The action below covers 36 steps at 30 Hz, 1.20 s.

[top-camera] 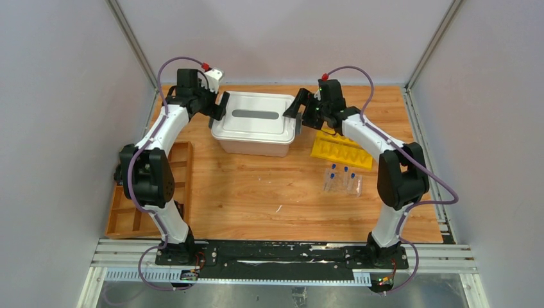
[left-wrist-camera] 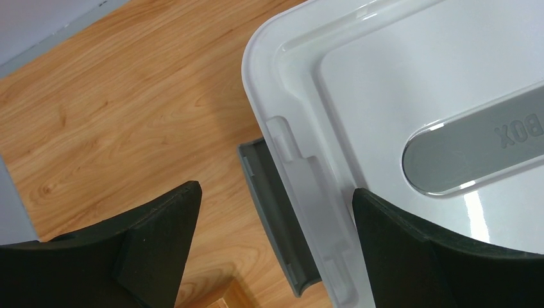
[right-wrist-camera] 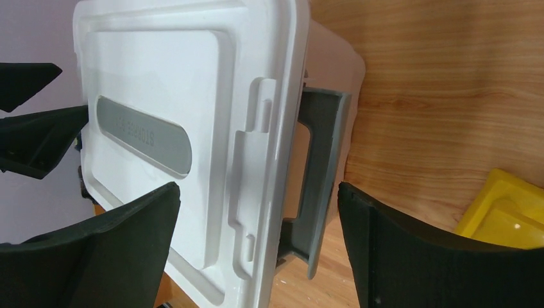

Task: Organize the chemistry lab equipment

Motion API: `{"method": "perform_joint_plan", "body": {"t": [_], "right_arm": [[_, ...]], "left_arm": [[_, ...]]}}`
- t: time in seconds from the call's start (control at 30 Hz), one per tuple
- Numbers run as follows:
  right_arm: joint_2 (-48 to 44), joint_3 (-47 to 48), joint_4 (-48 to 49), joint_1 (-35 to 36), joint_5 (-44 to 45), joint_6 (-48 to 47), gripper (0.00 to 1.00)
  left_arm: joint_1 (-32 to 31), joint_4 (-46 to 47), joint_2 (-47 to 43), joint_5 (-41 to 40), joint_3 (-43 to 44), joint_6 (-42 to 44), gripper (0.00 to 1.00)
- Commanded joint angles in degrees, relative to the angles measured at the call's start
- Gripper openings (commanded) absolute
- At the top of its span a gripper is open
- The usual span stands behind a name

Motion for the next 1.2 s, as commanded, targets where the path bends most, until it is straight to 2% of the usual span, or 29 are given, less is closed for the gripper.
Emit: {"method": "perform_joint_plan", "body": {"t": [0.0,0.27,0.5,0.7,0.8,0.93,1.17], "right_arm": [[2.9,-3.0,6.5,-1.9,-6.4,4.2,0.94],[2.6,-7.3,13.9,-2.4,-9.0,7.8,0.92],[3.1,-7.6,17.9,-2.2,-12.1,12.5,0.79],[0.2,-7.9,14.4,-1.0,-6.9,9.4,0.58],[-0.5,-6.6,11.3,0.0,-4.3,6.9,0.53],[0.5,-2.7,3.9,1.3,-0.5,3.8,0.54],[2.6,3.4,-3.7,5.3,7.4,-0.4,0.55]], "left_arm": [[0.1,0.7,-1.8,0.8,-0.9,1.1,0.93],[0.1,0.0,-1.8,1.0,-0.7,2.4,0.91],[0.1,-0.7,-2.2,1.3,-0.4,2.8,0.89],[0.0,-1.4,-1.7,2.1,0.3,2.8,0.85],[-0.2,-1.7,-1.6,2.8,0.4,2.8,0.82],[-0.5,-2.2,-1.7,3.3,0.5,2.8,0.82],[-0.6,-3.7,-1.5,4.2,0.9,3.3,0.8]]}}
